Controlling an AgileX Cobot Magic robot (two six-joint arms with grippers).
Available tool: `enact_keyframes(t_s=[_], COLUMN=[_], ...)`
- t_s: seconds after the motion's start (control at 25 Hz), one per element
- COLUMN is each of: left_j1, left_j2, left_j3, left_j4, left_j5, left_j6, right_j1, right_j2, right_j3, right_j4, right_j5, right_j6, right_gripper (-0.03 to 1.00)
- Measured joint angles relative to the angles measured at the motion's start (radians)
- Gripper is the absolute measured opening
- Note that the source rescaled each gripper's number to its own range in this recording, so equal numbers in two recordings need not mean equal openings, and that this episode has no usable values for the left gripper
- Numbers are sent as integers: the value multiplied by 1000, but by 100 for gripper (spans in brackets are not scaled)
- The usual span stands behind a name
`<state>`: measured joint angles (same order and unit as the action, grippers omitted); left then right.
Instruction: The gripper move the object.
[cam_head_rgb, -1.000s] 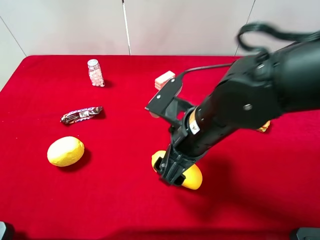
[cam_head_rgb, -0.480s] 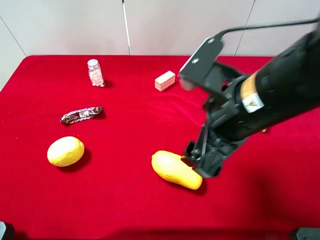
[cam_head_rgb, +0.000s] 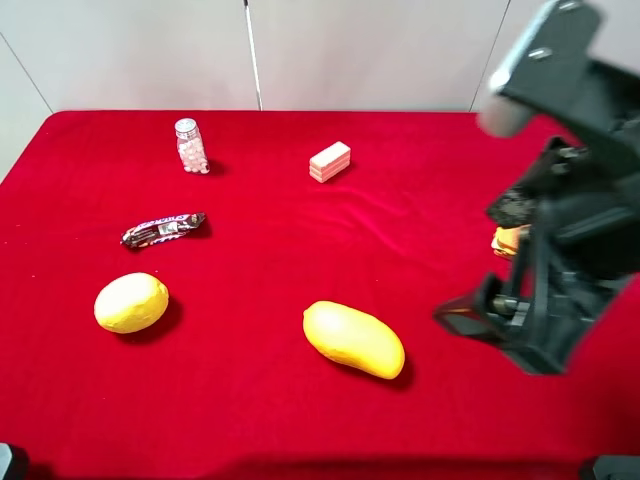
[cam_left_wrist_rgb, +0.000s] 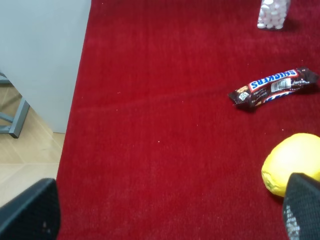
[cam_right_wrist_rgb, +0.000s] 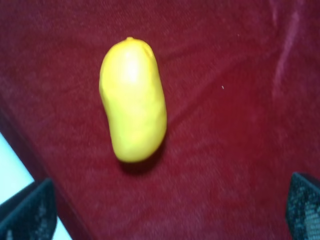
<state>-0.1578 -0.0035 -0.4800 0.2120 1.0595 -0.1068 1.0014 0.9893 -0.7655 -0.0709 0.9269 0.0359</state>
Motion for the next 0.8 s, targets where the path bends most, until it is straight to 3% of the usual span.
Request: enact_keyframes(t_s=[0.24, 0.8], left_j1=[0, 0], left_j2=[0, 0], left_j3=[0, 0], left_j4=[0, 0], left_j5=[0, 0], left_j6=[0, 0], right_j1=[0, 0], right_j2=[-150, -464], right_j3=[67, 254], right_j4=[-1, -5], right_j5=[80, 115], right_j6=[11, 119], right_gripper=[100, 100])
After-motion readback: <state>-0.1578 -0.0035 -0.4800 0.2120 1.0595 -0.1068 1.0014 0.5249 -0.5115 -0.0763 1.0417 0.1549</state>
